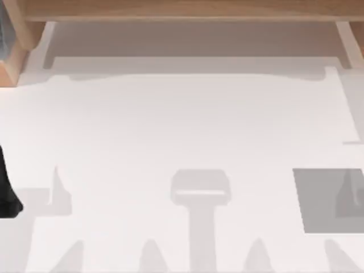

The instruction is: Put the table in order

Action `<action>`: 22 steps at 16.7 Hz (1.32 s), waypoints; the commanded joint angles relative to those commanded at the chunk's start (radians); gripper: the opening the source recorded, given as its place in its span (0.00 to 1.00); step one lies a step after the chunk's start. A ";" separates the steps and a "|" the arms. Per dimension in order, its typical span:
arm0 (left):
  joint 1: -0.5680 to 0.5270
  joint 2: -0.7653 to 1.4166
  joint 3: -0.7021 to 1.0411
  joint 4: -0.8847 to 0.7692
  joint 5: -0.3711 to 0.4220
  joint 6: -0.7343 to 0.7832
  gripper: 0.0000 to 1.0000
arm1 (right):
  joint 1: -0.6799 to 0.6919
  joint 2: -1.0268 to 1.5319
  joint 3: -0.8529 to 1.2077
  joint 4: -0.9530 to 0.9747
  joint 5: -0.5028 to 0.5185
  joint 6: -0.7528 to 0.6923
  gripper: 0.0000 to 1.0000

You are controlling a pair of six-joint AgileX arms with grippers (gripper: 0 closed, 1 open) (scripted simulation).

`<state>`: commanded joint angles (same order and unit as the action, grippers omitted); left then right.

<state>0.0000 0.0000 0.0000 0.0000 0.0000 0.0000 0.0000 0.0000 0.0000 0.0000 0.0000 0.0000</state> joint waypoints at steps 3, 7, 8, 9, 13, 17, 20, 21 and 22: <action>0.000 0.000 0.000 0.000 0.000 0.000 1.00 | -0.001 0.009 0.010 -0.006 -0.001 -0.002 1.00; 0.000 0.000 0.000 0.000 0.000 0.000 1.00 | -0.019 0.149 0.150 -0.088 -0.006 -0.022 1.00; 0.000 0.000 0.000 0.000 0.000 0.000 1.00 | -0.029 0.212 0.213 -0.123 -0.007 -0.031 1.00; 0.000 0.000 0.000 0.000 0.000 0.000 1.00 | -0.040 0.283 0.284 -0.162 -0.008 -0.040 1.00; 0.000 0.000 0.000 0.000 0.000 0.000 1.00 | -0.099 0.644 0.636 -0.355 -0.008 -0.090 1.00; 0.000 0.000 0.000 0.000 0.000 0.000 1.00 | -0.172 1.085 1.053 -0.587 -0.004 -0.152 1.00; 0.000 0.000 0.000 0.000 0.000 0.000 1.00 | -0.230 1.434 1.378 -0.769 0.000 -0.201 1.00; 0.000 0.000 0.000 0.000 0.000 0.000 1.00 | -0.249 1.550 1.485 -0.830 0.001 -0.217 1.00; 0.000 0.000 0.000 0.000 0.000 0.000 1.00 | -0.267 1.663 1.589 -0.889 0.003 -0.233 1.00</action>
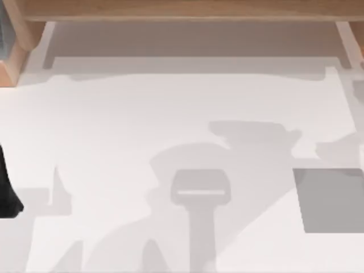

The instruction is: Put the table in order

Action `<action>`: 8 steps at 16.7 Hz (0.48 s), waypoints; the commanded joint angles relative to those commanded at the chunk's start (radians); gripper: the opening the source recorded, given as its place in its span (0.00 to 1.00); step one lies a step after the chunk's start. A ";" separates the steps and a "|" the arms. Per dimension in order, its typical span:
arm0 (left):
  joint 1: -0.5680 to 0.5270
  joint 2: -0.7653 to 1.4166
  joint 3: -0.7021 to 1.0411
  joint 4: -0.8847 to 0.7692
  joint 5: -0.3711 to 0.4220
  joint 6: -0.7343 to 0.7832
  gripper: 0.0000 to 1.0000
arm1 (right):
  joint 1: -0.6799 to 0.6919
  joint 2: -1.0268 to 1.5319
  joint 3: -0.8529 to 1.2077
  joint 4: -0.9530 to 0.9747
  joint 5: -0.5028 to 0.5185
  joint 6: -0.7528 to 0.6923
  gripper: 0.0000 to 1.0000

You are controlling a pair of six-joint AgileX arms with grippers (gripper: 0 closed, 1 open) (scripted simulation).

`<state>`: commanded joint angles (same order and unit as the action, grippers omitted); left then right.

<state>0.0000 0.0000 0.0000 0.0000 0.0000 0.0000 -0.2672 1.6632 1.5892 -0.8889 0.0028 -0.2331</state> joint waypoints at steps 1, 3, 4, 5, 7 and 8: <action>0.000 0.000 0.000 0.000 0.000 0.000 1.00 | -0.017 0.111 0.102 -0.058 0.001 -0.015 1.00; 0.000 0.000 0.000 0.000 0.000 0.000 1.00 | -0.049 0.320 0.293 -0.166 0.002 -0.044 1.00; 0.000 0.000 0.000 0.000 0.000 0.000 1.00 | -0.064 0.417 0.381 -0.216 0.001 -0.057 1.00; 0.000 0.000 0.000 0.000 0.000 0.000 1.00 | -0.077 0.507 0.465 -0.263 0.000 -0.069 1.00; 0.000 0.000 0.000 0.000 0.000 0.000 1.00 | -0.098 0.667 0.616 -0.344 -0.004 -0.089 1.00; 0.000 0.000 0.000 0.000 0.000 0.000 1.00 | -0.104 0.734 0.680 -0.378 -0.007 -0.097 1.00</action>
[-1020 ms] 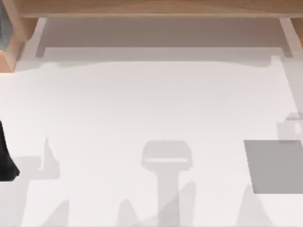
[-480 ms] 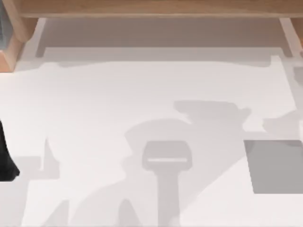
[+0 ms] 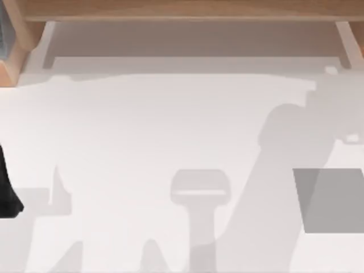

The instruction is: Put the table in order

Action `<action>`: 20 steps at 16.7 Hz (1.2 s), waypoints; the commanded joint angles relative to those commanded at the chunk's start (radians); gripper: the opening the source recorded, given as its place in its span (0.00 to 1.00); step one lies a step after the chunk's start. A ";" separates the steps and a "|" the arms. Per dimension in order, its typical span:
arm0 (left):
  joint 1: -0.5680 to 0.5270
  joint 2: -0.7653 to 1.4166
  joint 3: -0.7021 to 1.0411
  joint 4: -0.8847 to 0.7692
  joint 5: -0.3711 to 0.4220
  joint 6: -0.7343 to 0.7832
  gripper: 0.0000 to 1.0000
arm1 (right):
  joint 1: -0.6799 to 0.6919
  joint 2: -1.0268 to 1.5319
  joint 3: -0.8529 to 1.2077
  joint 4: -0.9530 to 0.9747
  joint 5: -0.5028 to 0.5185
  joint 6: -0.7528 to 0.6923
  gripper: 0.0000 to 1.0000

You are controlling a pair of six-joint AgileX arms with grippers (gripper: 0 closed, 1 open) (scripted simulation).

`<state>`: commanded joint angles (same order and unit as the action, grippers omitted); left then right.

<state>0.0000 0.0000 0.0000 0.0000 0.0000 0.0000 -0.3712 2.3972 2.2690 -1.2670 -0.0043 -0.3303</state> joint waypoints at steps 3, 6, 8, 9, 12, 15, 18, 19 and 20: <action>0.000 0.000 0.000 0.000 0.000 0.000 1.00 | -0.004 0.147 0.152 -0.074 -0.012 -0.017 1.00; 0.000 0.000 0.000 0.000 0.000 0.000 1.00 | -0.001 0.206 0.226 -0.103 -0.021 -0.023 1.00; 0.000 0.000 0.000 0.000 0.000 0.000 1.00 | -0.001 0.209 0.231 -0.105 -0.022 -0.023 1.00; 0.000 0.000 0.000 0.000 0.000 0.000 1.00 | -0.001 0.209 0.231 -0.105 -0.022 -0.023 1.00; 0.000 0.000 0.000 0.000 0.000 0.000 1.00 | 0.000 0.209 0.226 -0.102 -0.021 -0.023 1.00; 0.000 0.000 0.000 0.000 0.000 0.000 1.00 | -0.001 0.202 0.195 -0.078 -0.023 -0.026 1.00; 0.000 0.000 0.000 0.000 0.000 0.000 1.00 | -0.002 0.201 0.149 -0.035 -0.022 -0.025 1.00; 0.000 0.000 0.000 0.000 0.000 0.000 1.00 | -0.001 0.202 0.138 -0.021 -0.022 -0.024 1.00; 0.000 0.000 0.000 0.000 0.000 0.000 1.00 | 0.000 0.203 0.129 -0.008 -0.021 -0.023 1.00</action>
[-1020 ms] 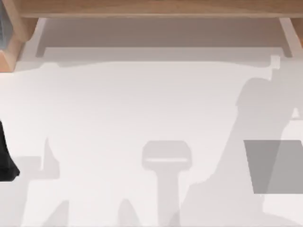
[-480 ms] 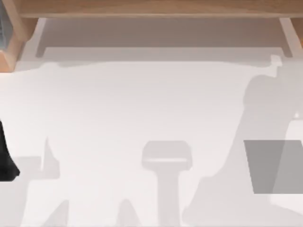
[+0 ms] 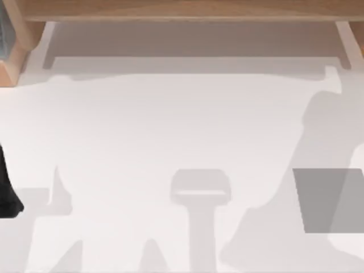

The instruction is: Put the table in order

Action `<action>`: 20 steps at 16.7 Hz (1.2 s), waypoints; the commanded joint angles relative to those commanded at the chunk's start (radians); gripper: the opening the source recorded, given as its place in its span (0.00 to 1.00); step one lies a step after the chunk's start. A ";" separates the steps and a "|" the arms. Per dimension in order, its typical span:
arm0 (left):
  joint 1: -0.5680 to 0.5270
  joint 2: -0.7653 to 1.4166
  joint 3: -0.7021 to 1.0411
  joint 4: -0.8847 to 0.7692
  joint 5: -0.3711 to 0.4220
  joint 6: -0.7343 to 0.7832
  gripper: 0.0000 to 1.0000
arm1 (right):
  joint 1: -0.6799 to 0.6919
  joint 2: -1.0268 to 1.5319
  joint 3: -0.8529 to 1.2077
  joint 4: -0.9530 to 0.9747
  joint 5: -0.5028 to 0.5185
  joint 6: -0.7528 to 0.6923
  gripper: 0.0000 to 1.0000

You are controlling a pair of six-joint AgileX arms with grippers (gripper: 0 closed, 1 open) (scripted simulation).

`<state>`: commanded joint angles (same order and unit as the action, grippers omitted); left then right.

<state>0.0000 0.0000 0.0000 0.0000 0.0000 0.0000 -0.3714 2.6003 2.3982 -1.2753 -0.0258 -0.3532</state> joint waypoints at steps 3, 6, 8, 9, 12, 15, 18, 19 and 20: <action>0.000 0.000 0.000 0.000 0.000 0.000 1.00 | 0.002 0.011 -0.008 0.018 0.000 0.002 1.00; 0.000 0.000 0.000 0.000 0.000 0.000 1.00 | 0.002 0.011 -0.008 0.018 0.000 0.002 1.00; 0.000 0.000 0.000 0.000 0.000 0.000 1.00 | 0.002 0.011 -0.008 0.018 0.000 0.002 0.85; 0.000 0.000 0.000 0.000 0.000 0.000 1.00 | 0.002 0.011 -0.008 0.018 0.000 0.002 0.77; 0.000 0.000 0.000 0.000 0.000 0.000 1.00 | 0.002 0.011 -0.008 0.018 0.000 0.002 0.55; 0.000 0.000 0.000 0.000 0.000 0.000 1.00 | 0.002 0.011 -0.008 0.018 0.000 0.002 0.32; 0.000 0.000 0.000 0.000 0.000 0.000 1.00 | 0.002 0.011 -0.008 0.018 0.000 0.002 0.10; 0.000 0.000 0.000 0.000 0.000 0.000 1.00 | 0.002 0.011 -0.008 0.018 0.000 0.002 0.02; 0.000 0.000 0.000 0.000 0.000 0.000 1.00 | 0.002 0.011 -0.008 0.018 0.000 0.002 0.00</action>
<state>0.0000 0.0000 0.0000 0.0000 0.0000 0.0000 -0.3697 2.6110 2.3898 -1.2571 -0.0261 -0.3510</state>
